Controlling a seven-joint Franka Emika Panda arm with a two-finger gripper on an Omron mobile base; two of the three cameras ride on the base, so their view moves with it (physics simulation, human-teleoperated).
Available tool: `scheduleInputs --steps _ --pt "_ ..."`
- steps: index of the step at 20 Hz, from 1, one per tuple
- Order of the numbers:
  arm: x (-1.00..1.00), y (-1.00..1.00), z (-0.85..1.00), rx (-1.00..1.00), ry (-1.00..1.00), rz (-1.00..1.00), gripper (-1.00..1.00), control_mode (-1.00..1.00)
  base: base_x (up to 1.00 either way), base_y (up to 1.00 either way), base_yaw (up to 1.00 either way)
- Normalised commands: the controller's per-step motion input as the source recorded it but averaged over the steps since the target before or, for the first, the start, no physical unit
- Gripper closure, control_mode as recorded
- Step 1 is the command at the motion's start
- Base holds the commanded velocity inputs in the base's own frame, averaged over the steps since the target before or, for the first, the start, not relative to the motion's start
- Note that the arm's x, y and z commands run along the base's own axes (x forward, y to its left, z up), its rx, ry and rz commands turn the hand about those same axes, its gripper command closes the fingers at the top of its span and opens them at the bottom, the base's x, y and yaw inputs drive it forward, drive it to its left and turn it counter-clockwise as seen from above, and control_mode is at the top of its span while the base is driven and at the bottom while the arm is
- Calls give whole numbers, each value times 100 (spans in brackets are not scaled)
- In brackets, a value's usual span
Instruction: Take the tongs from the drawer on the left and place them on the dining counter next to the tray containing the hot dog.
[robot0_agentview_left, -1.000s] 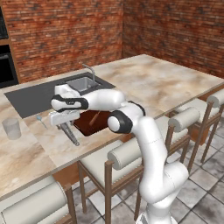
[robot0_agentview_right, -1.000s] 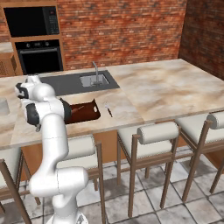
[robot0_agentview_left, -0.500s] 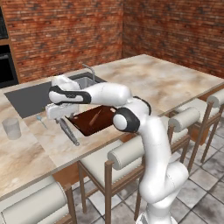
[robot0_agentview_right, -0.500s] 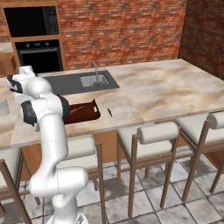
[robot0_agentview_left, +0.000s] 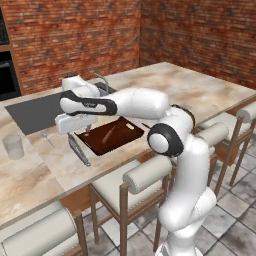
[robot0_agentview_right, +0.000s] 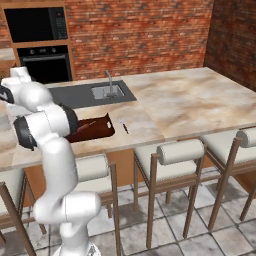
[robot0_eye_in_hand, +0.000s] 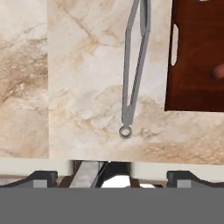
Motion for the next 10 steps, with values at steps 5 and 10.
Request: scheduleInputs --steps 5,10 --pt "-80 -53 54 5 -8 0 -100 -100 0 0 0" --pt "-54 -55 57 4 -1 0 -100 -100 0 0 0"
